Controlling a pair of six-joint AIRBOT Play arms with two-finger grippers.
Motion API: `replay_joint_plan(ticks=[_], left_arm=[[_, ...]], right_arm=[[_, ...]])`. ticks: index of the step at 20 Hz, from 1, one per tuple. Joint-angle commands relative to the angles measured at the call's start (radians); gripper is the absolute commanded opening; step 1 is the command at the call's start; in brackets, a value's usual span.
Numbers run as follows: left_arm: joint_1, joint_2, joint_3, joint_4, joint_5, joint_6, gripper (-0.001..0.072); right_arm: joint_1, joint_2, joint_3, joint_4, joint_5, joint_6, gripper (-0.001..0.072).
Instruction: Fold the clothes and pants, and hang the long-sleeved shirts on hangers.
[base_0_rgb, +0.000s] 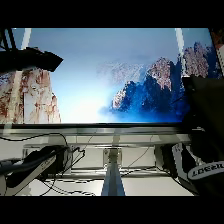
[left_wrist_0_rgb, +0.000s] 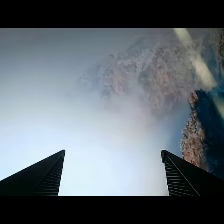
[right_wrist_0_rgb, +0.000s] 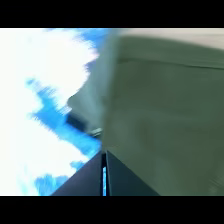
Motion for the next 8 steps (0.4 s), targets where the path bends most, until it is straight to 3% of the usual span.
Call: replay_joint_plan(ticks=[1,6,8], left_arm=[[0.001,0.001,0.001,0.0,0.0,0.0,0.0703],[0.001,0.001,0.001,0.0,0.0,0.0,0.0703],[0.001,0.001,0.001,0.0,0.0,0.0,0.0703]], right_arm=[[0.288,-0.006,0.0,-0.056,-0.039,-0.132,0.0037],[0.697,-0.027,0.0,-0.498,-0.035,-0.133,0.0036],[0.711,-0.034,0.0,-0.535,-0.035,-0.109,0.0038]])
